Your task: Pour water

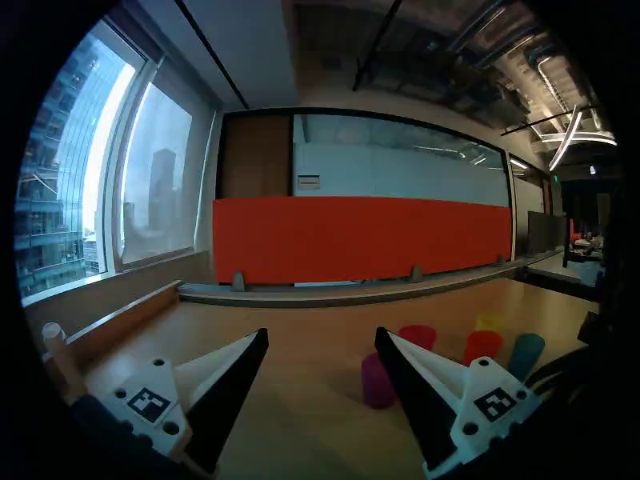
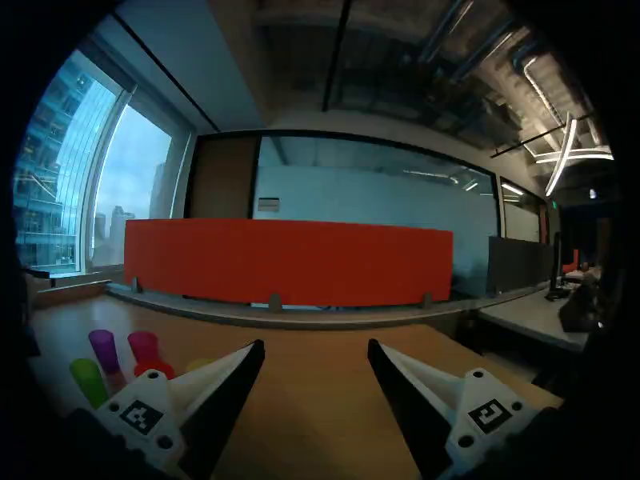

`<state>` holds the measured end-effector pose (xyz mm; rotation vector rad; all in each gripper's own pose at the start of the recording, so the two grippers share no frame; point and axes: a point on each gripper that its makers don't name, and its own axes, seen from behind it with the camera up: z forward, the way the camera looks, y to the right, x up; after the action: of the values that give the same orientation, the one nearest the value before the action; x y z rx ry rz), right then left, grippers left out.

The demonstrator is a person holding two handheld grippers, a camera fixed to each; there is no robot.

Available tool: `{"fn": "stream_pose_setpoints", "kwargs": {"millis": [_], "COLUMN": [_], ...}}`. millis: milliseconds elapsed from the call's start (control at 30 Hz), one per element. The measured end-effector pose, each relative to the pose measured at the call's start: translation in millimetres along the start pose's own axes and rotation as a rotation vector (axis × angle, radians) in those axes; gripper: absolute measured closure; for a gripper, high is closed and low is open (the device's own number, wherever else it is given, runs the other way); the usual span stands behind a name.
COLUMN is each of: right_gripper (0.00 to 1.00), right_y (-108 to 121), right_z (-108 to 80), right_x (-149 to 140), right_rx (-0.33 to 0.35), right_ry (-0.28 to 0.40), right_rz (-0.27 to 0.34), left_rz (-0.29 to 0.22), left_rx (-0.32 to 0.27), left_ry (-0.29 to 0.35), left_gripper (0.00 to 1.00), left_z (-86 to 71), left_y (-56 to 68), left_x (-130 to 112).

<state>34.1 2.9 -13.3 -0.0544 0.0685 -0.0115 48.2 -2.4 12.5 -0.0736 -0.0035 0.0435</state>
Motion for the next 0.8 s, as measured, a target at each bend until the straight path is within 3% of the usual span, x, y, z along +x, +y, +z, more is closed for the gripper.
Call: {"fn": "stream_pose_setpoints", "kwargs": {"millis": [200,600,800], "right_gripper": [0.00,0.00,0.00], "right_y": [2,1,3], "right_z": [-5.6,-8.4,-10.5], "right_x": [11,16,16], "right_rx": [-0.021,-0.021,-0.023], "right_ry": [0.037,0.039,0.039], "right_rz": [0.001,0.014,0.021], "left_rz": [0.027,0.029,0.064], "left_rx": [0.020,0.027,0.045], "left_ry": [0.029,0.107,0.112], "left_gripper": [0.01,0.01,0.01], "left_z": [0.0,-1.1,-1.7], "left_y": [-0.6,5.3,7.7], "left_x": [7,29,27]}}
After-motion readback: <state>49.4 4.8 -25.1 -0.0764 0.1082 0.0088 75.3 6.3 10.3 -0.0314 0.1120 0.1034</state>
